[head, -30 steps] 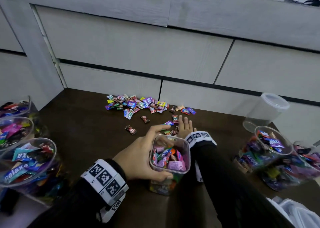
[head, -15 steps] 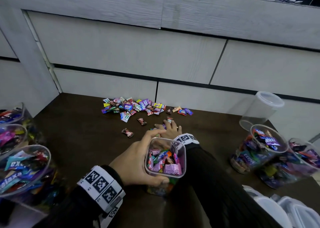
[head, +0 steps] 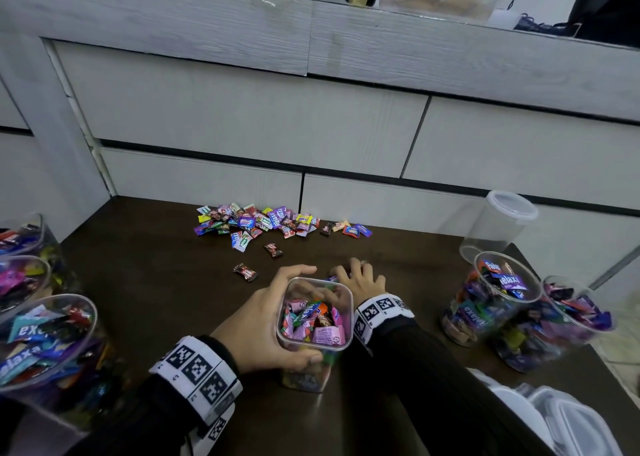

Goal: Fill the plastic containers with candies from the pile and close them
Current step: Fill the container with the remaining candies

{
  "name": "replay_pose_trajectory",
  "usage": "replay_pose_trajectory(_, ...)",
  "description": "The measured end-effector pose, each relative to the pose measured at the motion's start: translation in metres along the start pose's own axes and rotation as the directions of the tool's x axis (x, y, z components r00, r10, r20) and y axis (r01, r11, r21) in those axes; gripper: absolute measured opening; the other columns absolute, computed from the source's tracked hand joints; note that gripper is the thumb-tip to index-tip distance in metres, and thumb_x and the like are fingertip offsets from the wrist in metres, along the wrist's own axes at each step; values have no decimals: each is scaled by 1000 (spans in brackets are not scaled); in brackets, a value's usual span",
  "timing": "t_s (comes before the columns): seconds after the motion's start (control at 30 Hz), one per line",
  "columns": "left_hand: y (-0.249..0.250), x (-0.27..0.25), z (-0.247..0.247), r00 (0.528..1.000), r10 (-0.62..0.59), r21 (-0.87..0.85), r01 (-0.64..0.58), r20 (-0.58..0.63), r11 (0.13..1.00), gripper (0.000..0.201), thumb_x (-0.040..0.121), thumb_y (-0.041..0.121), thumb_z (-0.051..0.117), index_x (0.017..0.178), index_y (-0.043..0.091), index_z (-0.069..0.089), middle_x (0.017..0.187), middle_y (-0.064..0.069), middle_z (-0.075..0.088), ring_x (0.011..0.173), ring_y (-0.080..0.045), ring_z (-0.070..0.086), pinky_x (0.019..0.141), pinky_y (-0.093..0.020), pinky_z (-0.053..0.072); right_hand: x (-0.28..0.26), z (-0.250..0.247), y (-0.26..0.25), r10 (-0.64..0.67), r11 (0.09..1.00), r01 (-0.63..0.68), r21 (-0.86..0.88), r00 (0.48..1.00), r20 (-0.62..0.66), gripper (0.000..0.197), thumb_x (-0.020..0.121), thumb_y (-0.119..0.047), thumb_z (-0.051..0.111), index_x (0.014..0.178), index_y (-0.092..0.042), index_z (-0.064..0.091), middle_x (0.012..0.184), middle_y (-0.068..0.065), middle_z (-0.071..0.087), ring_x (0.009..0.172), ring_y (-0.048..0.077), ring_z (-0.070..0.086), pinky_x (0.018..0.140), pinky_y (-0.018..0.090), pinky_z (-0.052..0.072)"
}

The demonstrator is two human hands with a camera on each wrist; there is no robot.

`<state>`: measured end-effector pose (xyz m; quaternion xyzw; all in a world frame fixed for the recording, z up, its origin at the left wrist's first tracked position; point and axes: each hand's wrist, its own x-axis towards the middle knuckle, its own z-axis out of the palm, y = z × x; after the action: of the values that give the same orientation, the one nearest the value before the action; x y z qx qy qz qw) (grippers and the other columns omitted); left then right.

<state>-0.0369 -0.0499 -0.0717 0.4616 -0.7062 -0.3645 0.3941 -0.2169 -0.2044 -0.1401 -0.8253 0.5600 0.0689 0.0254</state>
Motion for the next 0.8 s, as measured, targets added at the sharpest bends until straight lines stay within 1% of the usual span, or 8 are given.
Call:
replay_pose_trajectory(0.1, 0, 0, 0, 1000, 0, 9, 0, -10, 1000, 101, 58, 40, 90, 138, 47, 30, 123, 18, 62, 115, -8, 62, 99, -37, 51, -11, -5, -9, 30, 997, -27, 73, 999, -29, 55, 90, -63, 37, 129, -25, 40, 132, 9, 33, 119, 31, 37, 87, 46, 41)
replay_pose_trajectory(0.2, -2, -1, 1, 1000, -8, 21, 8, -13, 1000, 100, 57, 44, 90, 137, 49, 29, 123, 19, 61, 116, -7, 61, 101, -39, 50, -24, -15, -16, 12, 986, -16, 168, 1000, 25, 44, 97, -47, 40, 129, -16, 39, 128, 13, 33, 114, 38, 45, 84, 46, 46)
replay_pose_trajectory(0.33, -3, -2, 4, 999, -24, 30, 25, -37, 999, 99, 58, 46, 89, 136, 50, 30, 124, 19, 60, 118, -6, 60, 102, -40, 49, -44, -20, -22, -67, 983, 61, 176, 997, 30, 32, 101, -24, 37, 129, -11, 40, 126, 16, 40, 112, 43, 54, 93, 48, 47)
replay_pose_trajectory(0.43, -4, -3, 5, 999, -33, 41, 34, -44, 999, 99, 57, 47, 89, 136, 51, 29, 123, 22, 59, 117, -5, 60, 101, -39, 49, -52, -23, -24, -109, 978, 97, 183, 993, 55, 31, 101, -23, 35, 128, -9, 41, 123, 13, 42, 103, 39, 60, 88, 47, 50)
replay_pose_trajectory(0.53, -4, -3, 5, 998, -38, 50, 40, -44, 998, 97, 57, 46, 89, 134, 53, 30, 121, 22, 60, 117, -5, 60, 101, -38, 50, -53, -29, -21, -124, 981, 103, 164, 984, 126, 31, 100, -22, 36, 127, -8, 41, 123, 15, 49, 106, 37, 60, 86, 43, 50)
replay_pose_trajectory(0.7, 0, -3, 6, 998, -34, 70, 37, -45, 997, 93, 58, 46, 88, 130, 53, 31, 120, 23, 59, 118, -3, 59, 102, -32, 48, -58, -40, -11, -117, 970, 54, 239, 958, 261, 27, 93, -28, 46, 112, -10, 54, 116, 16, 60, 106, 35, 61, 85, 38, 48)
replay_pose_trajectory(0.73, 0, -3, 7, 998, -33, 68, 36, -47, 997, 92, 58, 45, 87, 130, 52, 31, 120, 23, 60, 118, -4, 59, 102, -32, 48, -60, -41, -7, -114, 961, 40, 273, 959, 259, 23, 92, -27, 48, 106, -10, 56, 113, 17, 62, 103, 35, 62, 82, 36, 48)
replay_pose_trajectory(0.8, 1, -3, 7, 998, -25, 68, 28, -51, 997, 90, 59, 44, 87, 130, 50, 32, 120, 22, 60, 119, -4, 58, 103, -32, 47, -65, -46, 4, -101, 913, 28, 407, 982, 161, 19, 91, -26, 53, 99, -9, 59, 106, 17, 65, 94, 29, 64, 73, 27, 46)
